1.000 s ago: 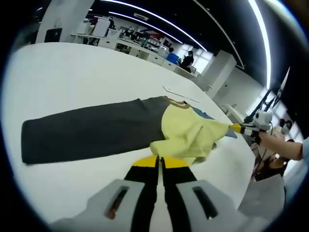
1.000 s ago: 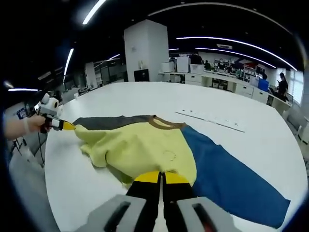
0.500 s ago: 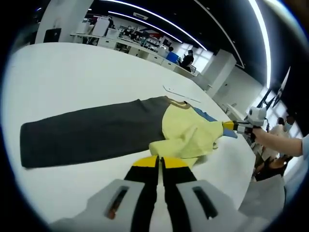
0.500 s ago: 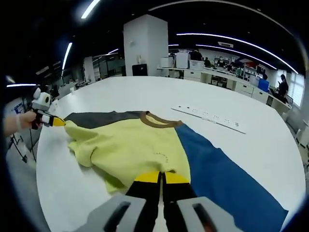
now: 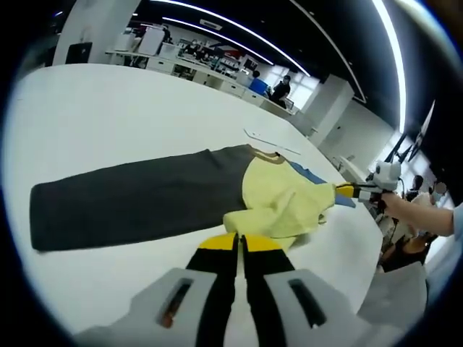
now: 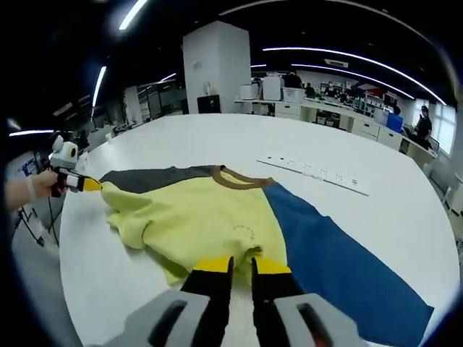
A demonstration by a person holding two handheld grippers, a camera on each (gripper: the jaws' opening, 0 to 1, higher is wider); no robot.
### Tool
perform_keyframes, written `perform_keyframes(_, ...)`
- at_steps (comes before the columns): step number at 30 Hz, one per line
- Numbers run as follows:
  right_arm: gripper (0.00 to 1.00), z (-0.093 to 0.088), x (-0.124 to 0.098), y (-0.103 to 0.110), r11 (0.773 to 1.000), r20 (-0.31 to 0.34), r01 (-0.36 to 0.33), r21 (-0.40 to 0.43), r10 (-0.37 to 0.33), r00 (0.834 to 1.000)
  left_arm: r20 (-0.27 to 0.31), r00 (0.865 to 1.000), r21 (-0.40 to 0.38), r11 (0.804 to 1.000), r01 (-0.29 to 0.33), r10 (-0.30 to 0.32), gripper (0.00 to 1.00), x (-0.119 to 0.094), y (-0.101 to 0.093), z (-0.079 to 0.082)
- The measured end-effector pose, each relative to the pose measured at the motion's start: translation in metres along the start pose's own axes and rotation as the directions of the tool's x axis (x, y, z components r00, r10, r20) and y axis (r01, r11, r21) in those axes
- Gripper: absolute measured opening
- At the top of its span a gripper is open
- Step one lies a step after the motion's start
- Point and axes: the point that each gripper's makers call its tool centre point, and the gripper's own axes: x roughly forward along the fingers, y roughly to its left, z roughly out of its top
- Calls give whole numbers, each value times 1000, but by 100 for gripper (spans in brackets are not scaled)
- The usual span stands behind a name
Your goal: Fold the garment on the visible template until the final outline fits inside the template.
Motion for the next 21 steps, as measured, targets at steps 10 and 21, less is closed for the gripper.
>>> perform_keyframes(10, 21, -17, -12, 30, 994, 8, -43, 104, 43, 999, 0, 1000, 6, 1000, 4, -4, 0, -1, -2, -1)
perform_keyframes(21, 21, -41, 15, 57, 977, -28, -84, 198, 92, 995, -8, 1000, 9, 1000, 9, -9, 0, -3, -2, -3)
